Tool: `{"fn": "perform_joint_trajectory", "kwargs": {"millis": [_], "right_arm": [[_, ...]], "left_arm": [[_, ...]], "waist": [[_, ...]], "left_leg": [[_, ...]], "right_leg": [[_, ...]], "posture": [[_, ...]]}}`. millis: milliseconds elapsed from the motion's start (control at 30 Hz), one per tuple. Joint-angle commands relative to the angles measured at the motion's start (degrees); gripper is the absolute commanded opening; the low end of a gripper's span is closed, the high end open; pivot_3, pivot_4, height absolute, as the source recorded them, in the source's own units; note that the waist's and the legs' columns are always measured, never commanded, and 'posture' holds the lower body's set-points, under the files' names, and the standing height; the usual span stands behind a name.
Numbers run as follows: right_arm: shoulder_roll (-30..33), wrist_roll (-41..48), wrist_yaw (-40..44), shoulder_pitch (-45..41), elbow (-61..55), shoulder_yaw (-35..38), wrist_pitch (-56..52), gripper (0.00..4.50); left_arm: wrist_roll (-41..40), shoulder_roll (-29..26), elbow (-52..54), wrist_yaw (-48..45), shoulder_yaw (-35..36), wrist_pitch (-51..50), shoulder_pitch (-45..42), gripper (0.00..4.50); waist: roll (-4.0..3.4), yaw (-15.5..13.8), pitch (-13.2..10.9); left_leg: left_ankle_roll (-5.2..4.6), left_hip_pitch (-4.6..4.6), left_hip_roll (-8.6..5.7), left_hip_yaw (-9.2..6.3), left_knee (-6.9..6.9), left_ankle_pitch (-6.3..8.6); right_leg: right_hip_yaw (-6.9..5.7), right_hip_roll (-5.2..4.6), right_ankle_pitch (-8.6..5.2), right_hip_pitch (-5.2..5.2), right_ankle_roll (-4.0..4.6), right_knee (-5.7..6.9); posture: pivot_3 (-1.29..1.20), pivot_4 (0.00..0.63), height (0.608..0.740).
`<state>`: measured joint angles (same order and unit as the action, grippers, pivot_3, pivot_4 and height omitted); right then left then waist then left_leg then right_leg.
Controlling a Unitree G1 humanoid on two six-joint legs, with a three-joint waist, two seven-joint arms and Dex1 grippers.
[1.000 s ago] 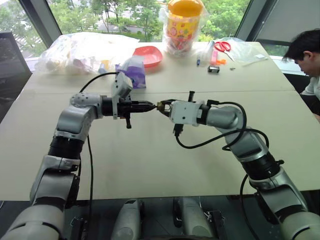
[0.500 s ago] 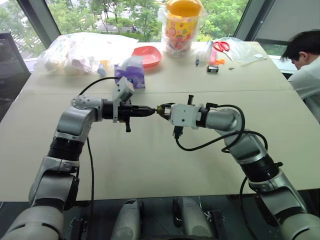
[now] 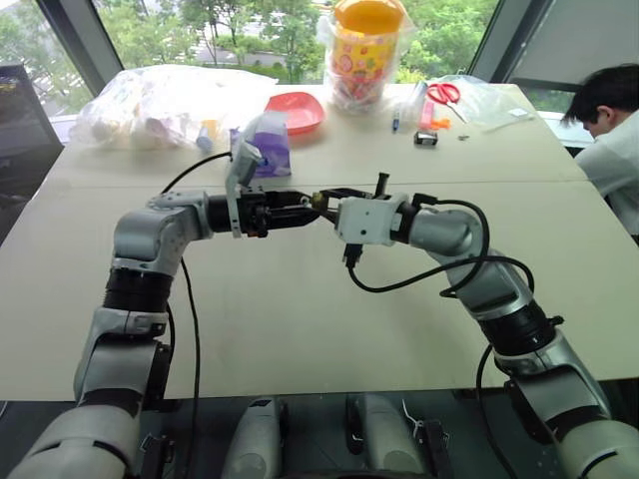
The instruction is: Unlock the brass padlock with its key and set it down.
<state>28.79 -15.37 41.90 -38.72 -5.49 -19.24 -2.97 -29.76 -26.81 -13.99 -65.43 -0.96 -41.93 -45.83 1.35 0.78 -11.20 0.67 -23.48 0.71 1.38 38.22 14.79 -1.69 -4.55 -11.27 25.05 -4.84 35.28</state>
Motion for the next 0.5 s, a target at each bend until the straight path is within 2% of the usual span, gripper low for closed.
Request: {"fn": "perform_joint_trajectory", "kwargs": {"millis": [33, 100, 133, 200, 333, 367, 500], "right_arm": [[-0.3, -0.3, -0.7, -1.8, -1.3, 1.2, 1.1, 0.67], [-0.3, -0.7, -0.8, -1.9, -1.6, 1.1, 1.3, 0.67], [-0.5, -0.8, -0.8, -2.0, -1.8, 1.1, 1.2, 0.67], [-0.7, -0.9, -0.8, -2.1, -2.2, 1.1, 1.0, 0.67], [-0.9, -1.2, -0.6, -1.9, -2.9, 1.2, 0.7, 0.67], [-0.9, -1.2, -0.5, -1.8, -3.0, 1.2, 0.7, 0.67], [-1.0, -1.5, -0.4, -1.6, -3.4, 1.2, 0.6, 0.67]], "left_arm": [[0.5, 0.2, -0.7, 0.5, 0.4, 1.8, -1.8, 2.77], [0.9, 0.8, -1.8, 0.8, 0.3, 2.8, -2.1, 2.77], [0.8, 1.1, -2.1, 0.9, 0.3, 2.9, -2.2, 2.54], [0.7, 1.5, -2.3, 0.8, 0.4, 3.0, -2.3, 1.94], [0.7, 1.9, -2.4, 0.8, 0.3, 3.1, -2.5, 0.28], [0.7, 2.0, -2.4, 0.8, 0.3, 3.2, -2.5, 0.03], [1.0, 2.1, -2.3, 0.6, -0.1, 3.5, -2.5, 0.03]], "waist": [[0.00, 0.0, 0.0], [0.00, 0.0, 0.0], [0.00, 0.0, 0.0], [0.00, -0.1, 0.0], [0.00, -0.1, 0.0], [0.00, -0.1, 0.0], [0.00, -0.1, 0.0]], "left_leg": [[0.00, 0.00, 0.00, 0.00, 0.00, 0.00], [0.00, 0.01, 0.00, 0.00, 0.00, 0.00], [0.00, 0.01, 0.00, 0.00, 0.00, 0.00], [0.00, 0.00, 0.00, 0.00, 0.00, 0.00], [0.00, 0.00, -0.01, 0.00, 0.00, 0.00], [0.00, 0.01, -0.01, 0.00, 0.00, 0.00], [0.00, 0.01, 0.00, -0.01, 0.00, 0.00]], "right_leg": [[0.00, 0.00, 0.00, 0.00, 0.00, 0.00], [0.00, 0.00, 0.00, 0.00, 0.00, 0.01], [0.00, 0.00, 0.00, 0.00, 0.00, 0.01], [0.00, 0.00, 0.00, -0.01, 0.00, 0.00], [0.00, 0.00, 0.00, -0.02, 0.00, 0.00], [0.00, 0.00, 0.00, -0.02, 0.00, 0.00], [0.00, 0.00, 0.00, -0.01, 0.00, 0.00]], "posture": [[0.00, 0.150, 0.740], [0.00, 0.150, 0.740], [0.00, 0.150, 0.740], [0.00, 0.150, 0.740], [0.00, 0.150, 0.740], [0.00, 0.150, 0.740], [0.00, 0.150, 0.740]]}}
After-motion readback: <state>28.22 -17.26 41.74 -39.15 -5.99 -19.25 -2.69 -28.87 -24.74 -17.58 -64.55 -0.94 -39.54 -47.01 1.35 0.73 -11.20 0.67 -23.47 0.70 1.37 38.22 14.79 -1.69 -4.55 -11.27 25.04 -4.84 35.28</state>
